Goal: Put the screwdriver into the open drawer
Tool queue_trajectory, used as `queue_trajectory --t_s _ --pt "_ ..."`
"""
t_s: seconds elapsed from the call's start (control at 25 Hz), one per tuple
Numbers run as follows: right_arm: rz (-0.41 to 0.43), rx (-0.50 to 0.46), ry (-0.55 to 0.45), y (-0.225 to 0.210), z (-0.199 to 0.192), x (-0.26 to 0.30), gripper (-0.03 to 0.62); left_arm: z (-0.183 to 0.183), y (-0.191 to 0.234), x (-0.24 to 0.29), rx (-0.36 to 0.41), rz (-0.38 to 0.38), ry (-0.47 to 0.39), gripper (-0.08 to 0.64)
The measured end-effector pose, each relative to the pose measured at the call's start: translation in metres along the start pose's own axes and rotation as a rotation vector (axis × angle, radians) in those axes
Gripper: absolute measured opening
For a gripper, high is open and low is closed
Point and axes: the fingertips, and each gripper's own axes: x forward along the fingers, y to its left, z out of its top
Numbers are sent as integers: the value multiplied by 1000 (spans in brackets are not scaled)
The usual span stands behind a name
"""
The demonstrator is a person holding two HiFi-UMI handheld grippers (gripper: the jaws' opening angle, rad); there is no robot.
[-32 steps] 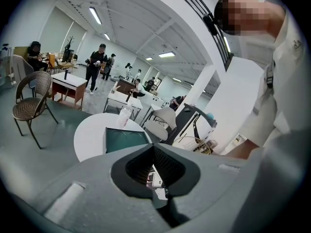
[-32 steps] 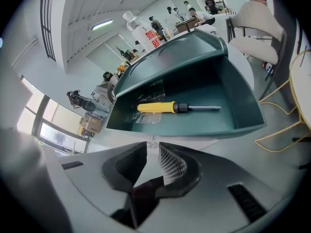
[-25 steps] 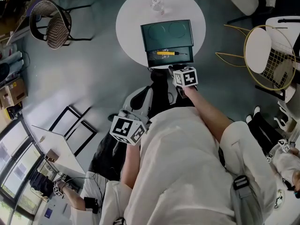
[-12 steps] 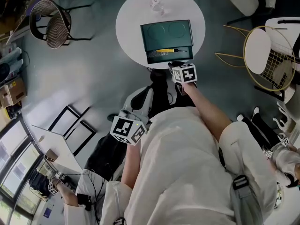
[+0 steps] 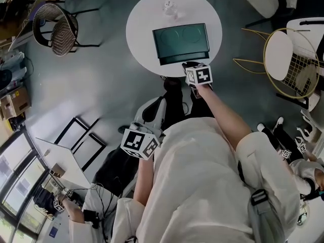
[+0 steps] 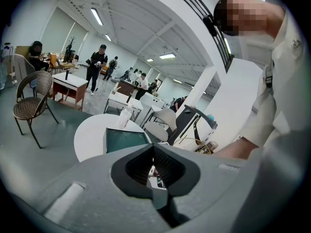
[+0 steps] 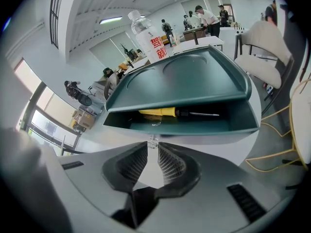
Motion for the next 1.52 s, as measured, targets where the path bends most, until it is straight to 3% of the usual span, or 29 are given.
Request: queue_trajectory --t_s 0.32,0.76,1.52 --pt "-60 -18 -20 -5 22 -1 74 -3 1 -3 -1 -4 0 12" --pt "-72 -27 -24 -9 37 3 74 -4 5 -10 -6 5 -10 12" --pt "-6 -40 -3 -9 18 -14 69 -4 -17 -8 21 8 -33 11"
